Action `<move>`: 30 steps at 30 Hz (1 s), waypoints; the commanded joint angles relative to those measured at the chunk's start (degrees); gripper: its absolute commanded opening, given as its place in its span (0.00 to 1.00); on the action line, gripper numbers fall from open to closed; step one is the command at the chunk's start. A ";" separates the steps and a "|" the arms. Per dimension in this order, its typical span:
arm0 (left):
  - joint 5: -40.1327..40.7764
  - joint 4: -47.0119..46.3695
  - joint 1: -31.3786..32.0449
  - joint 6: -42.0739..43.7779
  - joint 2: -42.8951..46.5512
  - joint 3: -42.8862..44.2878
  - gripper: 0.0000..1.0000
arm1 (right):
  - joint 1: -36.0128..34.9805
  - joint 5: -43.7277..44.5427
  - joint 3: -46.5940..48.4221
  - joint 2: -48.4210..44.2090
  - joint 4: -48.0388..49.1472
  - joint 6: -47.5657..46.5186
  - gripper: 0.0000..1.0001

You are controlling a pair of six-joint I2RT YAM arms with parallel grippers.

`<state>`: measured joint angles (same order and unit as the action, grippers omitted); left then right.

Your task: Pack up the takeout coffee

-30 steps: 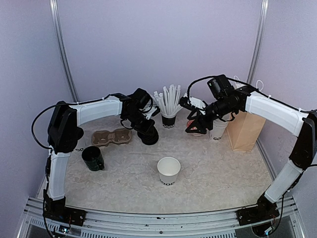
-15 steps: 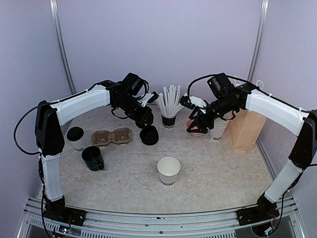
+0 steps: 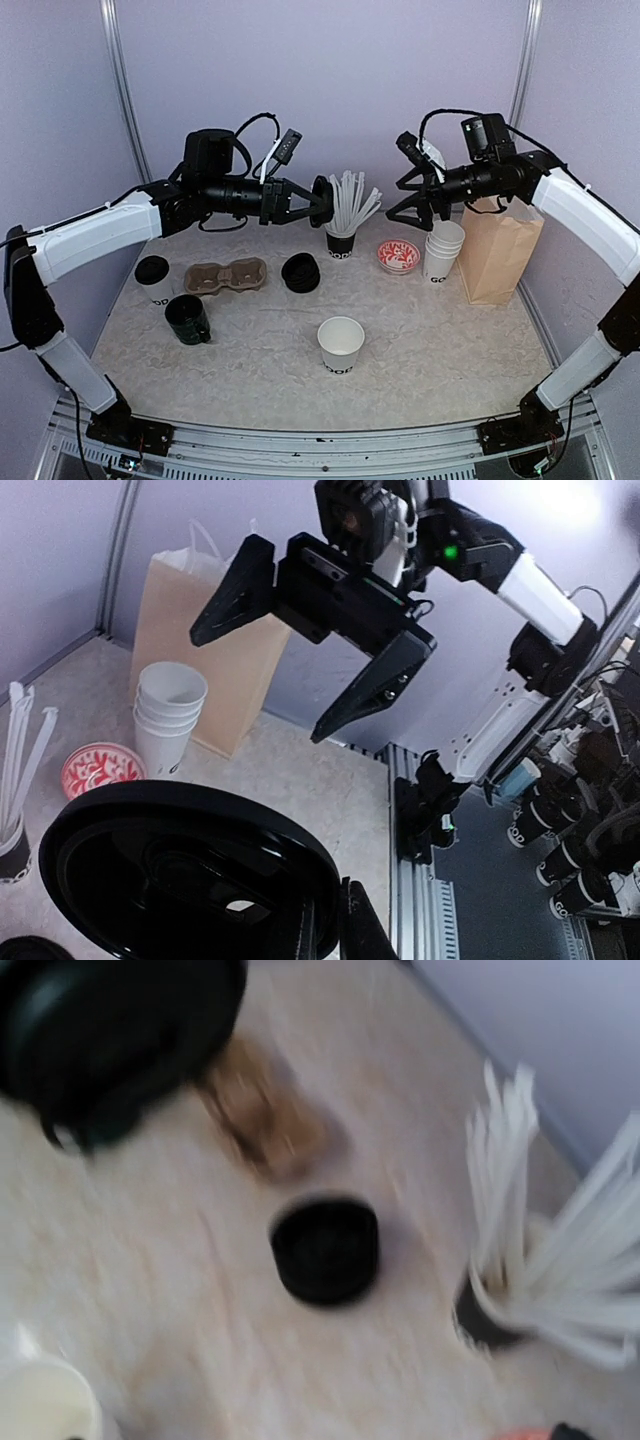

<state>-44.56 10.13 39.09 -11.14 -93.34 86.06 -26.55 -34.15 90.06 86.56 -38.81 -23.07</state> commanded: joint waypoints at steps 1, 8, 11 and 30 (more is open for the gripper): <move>-10.70 -34.41 0.90 -15.84 3.24 -11.91 0.09 | 0.08 -12.71 2.78 -0.57 6.10 6.65 0.98; -10.00 -59.40 2.21 -31.36 0.57 -20.09 0.08 | -3.51 -21.09 7.14 5.34 10.66 13.97 0.99; -9.08 -64.73 2.22 -33.87 -0.43 -21.80 0.08 | -6.30 -17.49 8.20 7.14 9.65 14.15 0.99; -8.13 -74.10 2.09 -39.59 -3.69 -23.44 0.09 | -10.28 -28.44 8.04 8.42 10.53 17.00 0.96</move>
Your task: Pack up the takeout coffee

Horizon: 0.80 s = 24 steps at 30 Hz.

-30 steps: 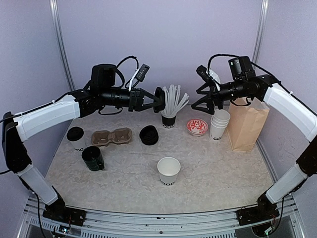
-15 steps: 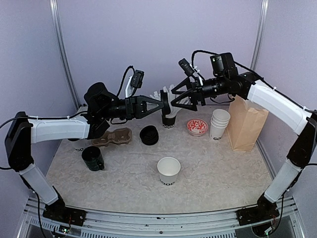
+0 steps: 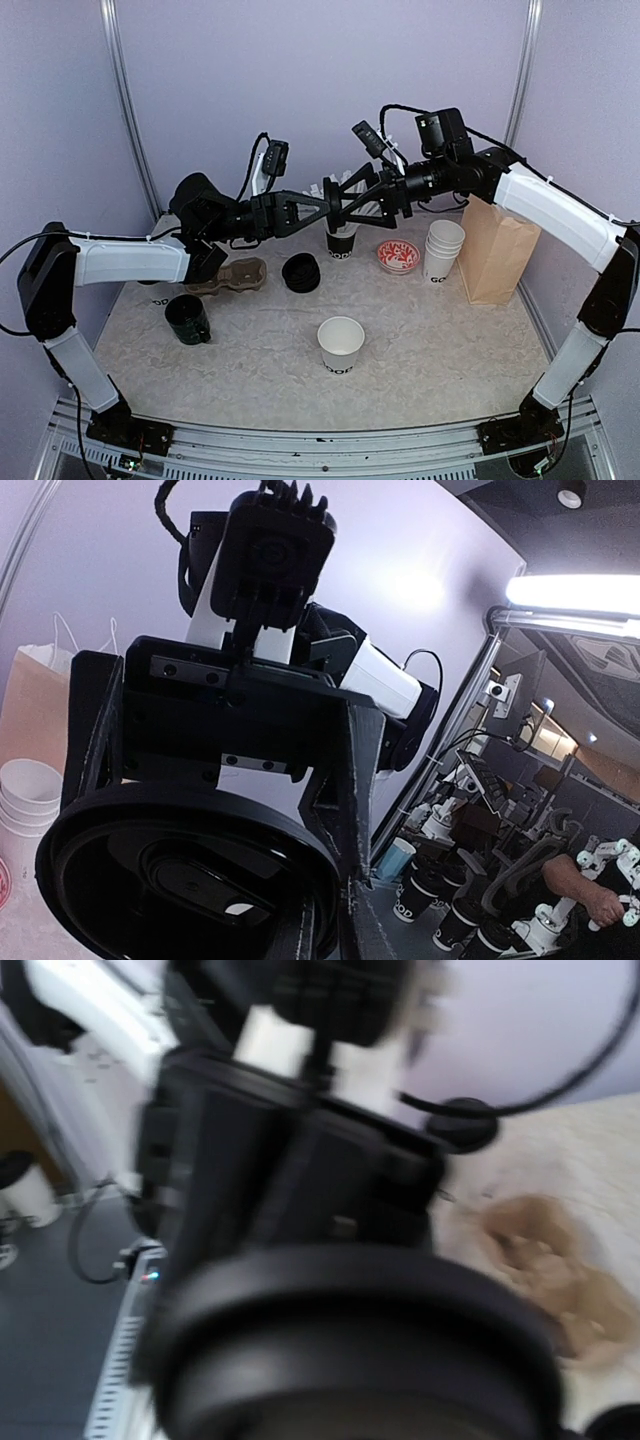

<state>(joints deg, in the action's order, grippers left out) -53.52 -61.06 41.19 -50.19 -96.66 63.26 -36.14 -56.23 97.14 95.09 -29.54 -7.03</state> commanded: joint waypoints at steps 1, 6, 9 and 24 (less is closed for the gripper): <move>0.91 -2.84 -0.10 -0.41 -0.24 -0.80 0.09 | -0.66 -6.56 0.94 -0.28 1.29 0.96 0.96; 2.13 -3.01 -0.41 -0.34 0.32 -1.52 0.09 | -0.63 -5.40 0.36 -0.47 2.43 2.79 0.90; 2.61 -3.01 -0.41 -0.27 0.33 -1.61 0.09 | -0.66 -3.89 0.24 -0.44 2.69 3.20 0.88; 3.50 -4.50 0.12 -1.16 -0.27 -1.90 0.09 | -2.97 0.68 0.67 0.77 1.59 2.52 0.90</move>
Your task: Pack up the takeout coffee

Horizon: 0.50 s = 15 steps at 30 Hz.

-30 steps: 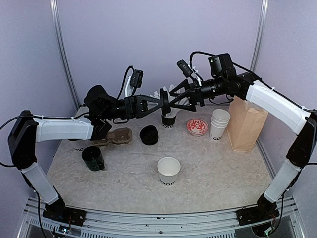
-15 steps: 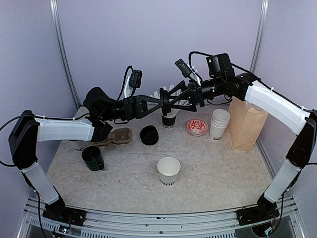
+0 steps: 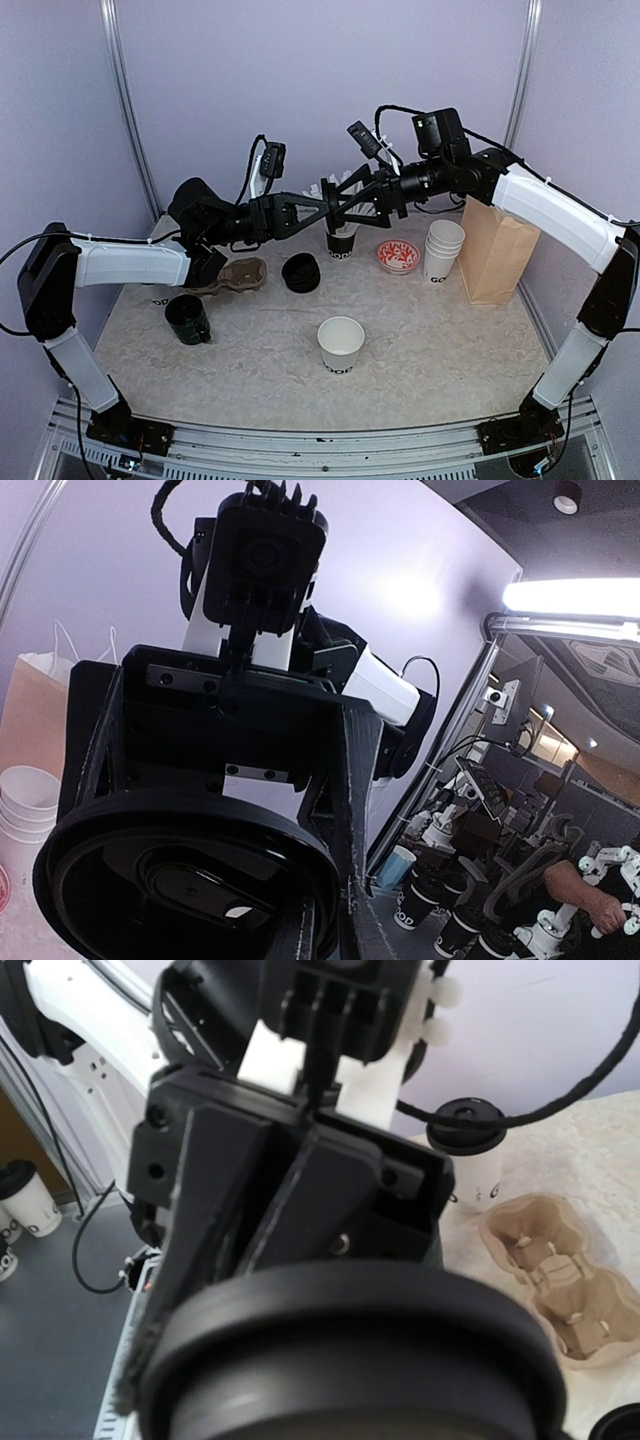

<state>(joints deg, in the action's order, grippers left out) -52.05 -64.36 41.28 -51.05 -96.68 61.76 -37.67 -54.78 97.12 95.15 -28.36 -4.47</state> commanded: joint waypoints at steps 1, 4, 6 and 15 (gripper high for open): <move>1.95 -1.28 0.08 -0.32 -0.32 -0.41 0.09 | -1.40 -0.95 0.70 0.82 0.56 0.11 0.88; 1.79 -1.31 0.12 -0.37 -0.44 -0.41 0.09 | -1.44 -1.56 0.61 0.91 0.79 0.25 0.82; 1.69 -1.33 0.12 -0.41 -0.46 -0.41 0.09 | -1.39 -1.77 0.64 1.00 0.90 0.25 0.79; 4.05 7.35 -0.32 2.80 0.11 0.00 0.29 | -1.18 0.71 0.07 0.87 -0.03 -1.39 0.71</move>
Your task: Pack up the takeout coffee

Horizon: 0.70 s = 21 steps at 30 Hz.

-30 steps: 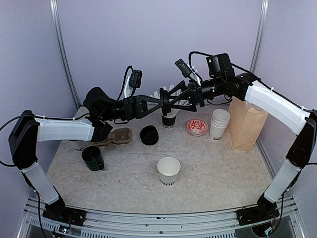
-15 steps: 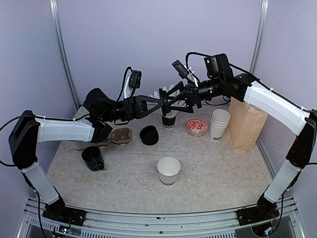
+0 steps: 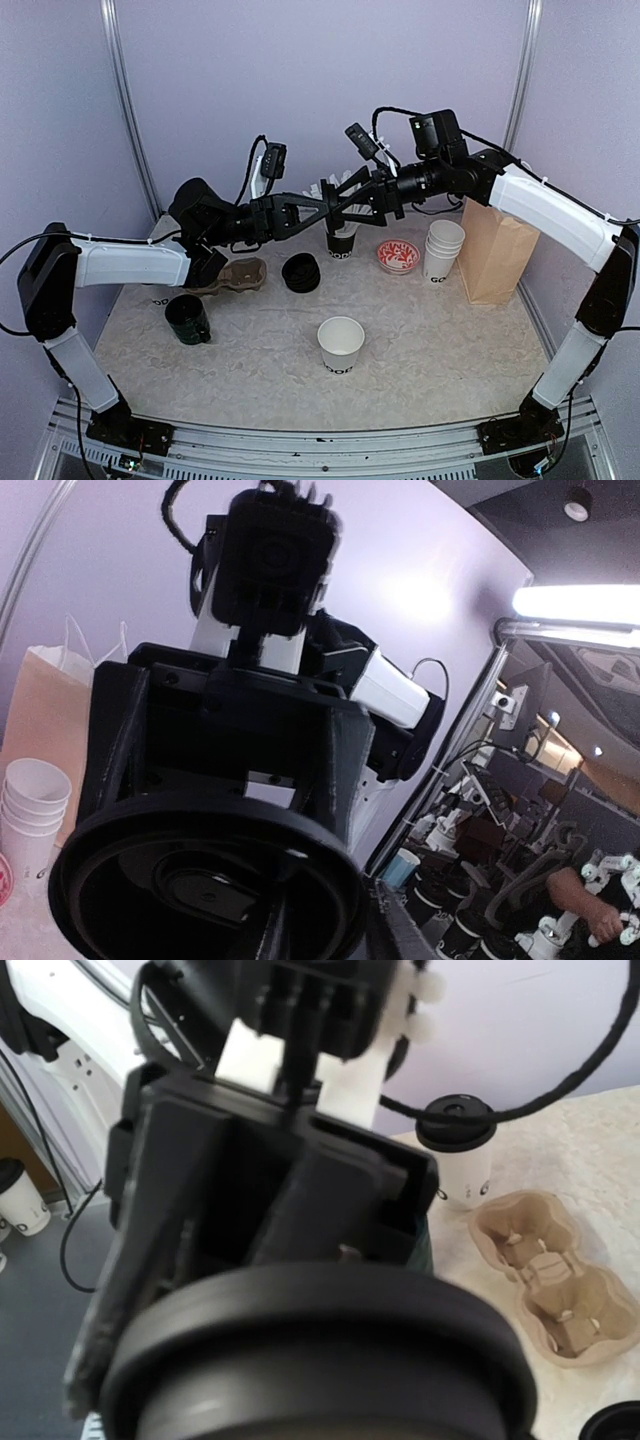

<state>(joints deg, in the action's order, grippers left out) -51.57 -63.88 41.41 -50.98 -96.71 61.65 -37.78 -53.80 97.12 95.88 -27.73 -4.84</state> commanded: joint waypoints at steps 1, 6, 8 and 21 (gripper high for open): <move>4.31 9.52 -0.72 4.16 0.54 0.09 0.36 | -0.88 0.29 -0.43 -0.06 -0.90 -1.49 0.71; 11.89 35.02 -1.13 20.89 7.51 0.22 0.96 | 3.20 1.10 -3.99 -2.14 -2.80 -4.66 0.70; 18.24 47.52 -0.35 29.97 11.17 0.84 0.99 | 4.52 2.35 -4.86 -3.11 -5.10 -8.07 0.71; 45.57 66.10 2.19 39.83 14.43 -12.41 0.99 | -3.58 17.34 -0.75 -0.66 -34.13 -37.71 0.72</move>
<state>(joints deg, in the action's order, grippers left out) -13.41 -2.79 43.38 -12.29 -80.93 52.27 -36.12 -46.13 95.18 94.91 -52.10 -31.53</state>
